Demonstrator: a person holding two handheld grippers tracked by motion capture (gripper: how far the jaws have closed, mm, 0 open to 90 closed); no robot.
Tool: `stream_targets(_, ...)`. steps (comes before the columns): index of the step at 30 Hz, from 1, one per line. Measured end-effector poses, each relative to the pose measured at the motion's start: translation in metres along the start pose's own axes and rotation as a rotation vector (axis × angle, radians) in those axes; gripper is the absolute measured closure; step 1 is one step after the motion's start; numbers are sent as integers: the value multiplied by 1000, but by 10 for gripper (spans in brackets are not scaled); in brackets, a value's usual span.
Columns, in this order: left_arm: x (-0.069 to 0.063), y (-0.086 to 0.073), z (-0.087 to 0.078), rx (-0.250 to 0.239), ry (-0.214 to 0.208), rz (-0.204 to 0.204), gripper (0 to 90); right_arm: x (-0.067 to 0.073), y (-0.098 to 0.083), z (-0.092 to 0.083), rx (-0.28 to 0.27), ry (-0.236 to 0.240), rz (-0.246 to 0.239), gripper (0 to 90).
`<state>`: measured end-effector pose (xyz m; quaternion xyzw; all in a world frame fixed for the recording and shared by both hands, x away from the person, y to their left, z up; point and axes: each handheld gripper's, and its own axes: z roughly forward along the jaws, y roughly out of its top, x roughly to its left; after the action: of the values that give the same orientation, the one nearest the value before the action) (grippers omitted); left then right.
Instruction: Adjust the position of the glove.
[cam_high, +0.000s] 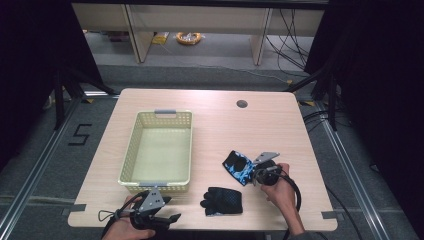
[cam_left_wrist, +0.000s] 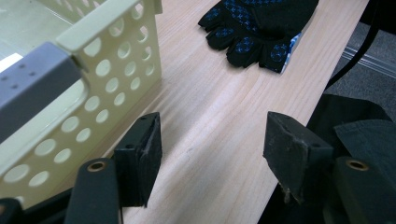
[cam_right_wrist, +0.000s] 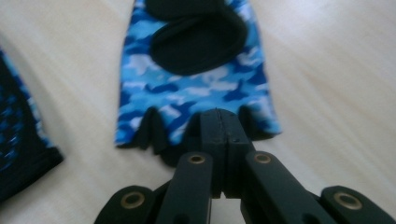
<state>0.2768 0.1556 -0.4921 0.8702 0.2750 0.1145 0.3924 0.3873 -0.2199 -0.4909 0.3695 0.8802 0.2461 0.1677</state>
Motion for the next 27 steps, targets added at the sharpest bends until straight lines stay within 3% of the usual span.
stream_targets(5,0,-2,0,-5,-9,-9,370,11,0,2,-11,57,16,900)
stream_targets(7,0,-3,0,6,2,-21,371,16,1,2,-11,64,45,900)
stream_targets(9,0,-3,0,5,4,-19,371,19,3,3,-15,104,52,900)
stream_targets(11,-1,-3,0,0,-4,-32,371,24,6,9,-31,99,66,900)
stream_targets(13,-2,-3,1,-3,-11,-38,372,26,10,9,-13,109,65,900)
stream_targets(14,0,-2,0,11,-2,5,372,28,12,10,-14,117,81,900)
stream_targets(15,-1,-3,1,11,0,-7,372,30,13,13,-36,121,96,900)
stream_targets(16,-2,-3,2,4,-4,-26,373,30,15,13,-21,120,82,900)
stream_targets(21,-2,-4,3,14,-11,-24,372,37,21,17,-38,147,133,900)
stream_targets(27,-2,-4,2,5,-15,-33,375,48,35,26,-49,165,110,900)
